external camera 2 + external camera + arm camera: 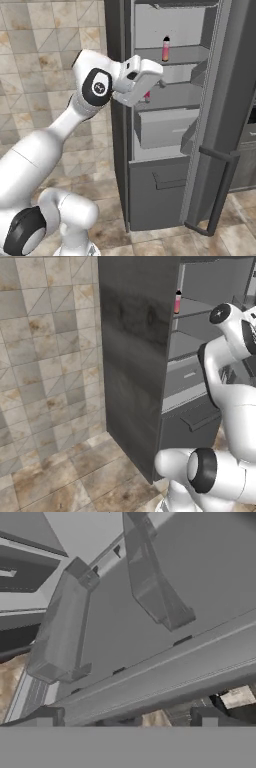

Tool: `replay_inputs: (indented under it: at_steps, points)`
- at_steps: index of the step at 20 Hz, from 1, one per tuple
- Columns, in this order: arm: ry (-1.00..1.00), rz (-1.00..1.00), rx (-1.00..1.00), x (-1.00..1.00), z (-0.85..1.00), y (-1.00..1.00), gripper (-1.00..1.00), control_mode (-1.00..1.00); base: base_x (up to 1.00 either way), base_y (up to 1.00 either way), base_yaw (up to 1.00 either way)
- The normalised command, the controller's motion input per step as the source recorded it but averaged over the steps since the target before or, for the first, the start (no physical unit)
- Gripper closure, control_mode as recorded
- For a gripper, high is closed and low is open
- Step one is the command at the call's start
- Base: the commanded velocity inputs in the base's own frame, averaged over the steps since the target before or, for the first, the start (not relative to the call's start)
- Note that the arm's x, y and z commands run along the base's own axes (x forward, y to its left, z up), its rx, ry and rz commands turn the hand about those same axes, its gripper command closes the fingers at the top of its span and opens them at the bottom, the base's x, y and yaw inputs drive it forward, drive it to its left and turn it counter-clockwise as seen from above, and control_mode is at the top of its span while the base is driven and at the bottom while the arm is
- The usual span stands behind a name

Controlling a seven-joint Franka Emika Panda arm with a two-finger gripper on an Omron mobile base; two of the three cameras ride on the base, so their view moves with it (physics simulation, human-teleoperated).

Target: Open the fridge, grab two sodas, and place both sodas inside the bowl with ice on the dining counter.

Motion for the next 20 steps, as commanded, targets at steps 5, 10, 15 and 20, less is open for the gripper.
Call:
replay_inputs:
  at_steps: [5, 10, 15, 20]
  points:
    - [0.06, 0.02, 0.0, 0.79, -0.02, 0.0, -1.0, -1.0, 0.0, 0.0, 0.0]
    - [0.03, 0.02, 0.0, 0.68, -0.06, -0.08, -1.0, -1.0, 0.0, 0.0, 0.0]
    - [0.03, 0.06, 0.0, 0.72, -0.16, -0.38, -1.0, -1.0, 0.0, 0.0, 0.0]
    - [0.01, 0.07, 0.0, 0.74, -0.16, -0.45, -1.0, -1.0, 0.0, 0.0, 0.0]
